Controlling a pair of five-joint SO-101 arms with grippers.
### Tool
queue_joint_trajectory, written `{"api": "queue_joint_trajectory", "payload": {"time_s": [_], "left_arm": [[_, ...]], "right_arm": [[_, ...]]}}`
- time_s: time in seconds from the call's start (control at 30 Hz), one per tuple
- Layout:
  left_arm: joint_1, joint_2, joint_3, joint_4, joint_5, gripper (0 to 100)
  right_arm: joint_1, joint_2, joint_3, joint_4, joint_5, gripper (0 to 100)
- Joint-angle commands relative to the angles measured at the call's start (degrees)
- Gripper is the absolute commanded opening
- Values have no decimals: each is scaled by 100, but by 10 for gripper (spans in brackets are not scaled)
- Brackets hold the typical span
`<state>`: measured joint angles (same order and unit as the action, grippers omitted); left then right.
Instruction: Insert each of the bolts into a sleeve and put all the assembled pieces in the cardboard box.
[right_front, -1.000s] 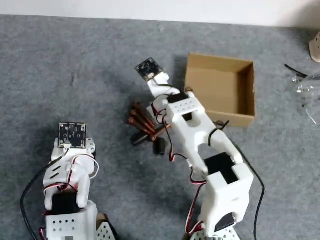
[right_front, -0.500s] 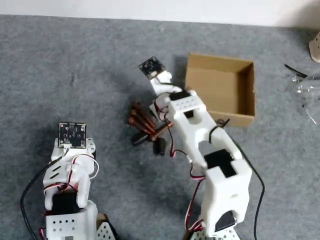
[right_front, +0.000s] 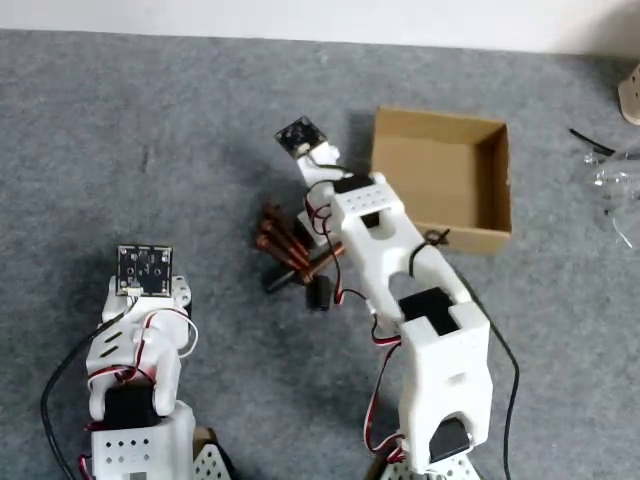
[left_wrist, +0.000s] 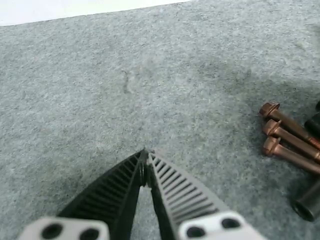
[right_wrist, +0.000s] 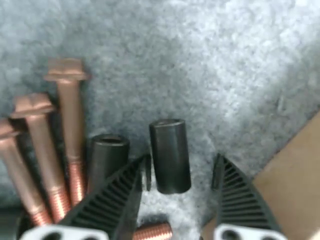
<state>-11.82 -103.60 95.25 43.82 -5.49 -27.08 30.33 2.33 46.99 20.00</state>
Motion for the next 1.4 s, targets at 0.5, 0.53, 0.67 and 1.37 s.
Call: {"api": "queue_joint_trajectory", "payload": {"time_s": [0.5,0.53,0.67,1.37], "left_arm": [[-48,-57,-75,-132,18,11],[-48,-57,-75,-132,18,11],[-48,-57,-75,-132,18,11],[-48,-57,-66,-132,18,11]], "right_arm": [[-31,48,-13,-787,536,191],[-84,57,-13,-787,721,191],[-268,57,22,-787,1037,191],[-171,13,22,-251,1020,5]]}}
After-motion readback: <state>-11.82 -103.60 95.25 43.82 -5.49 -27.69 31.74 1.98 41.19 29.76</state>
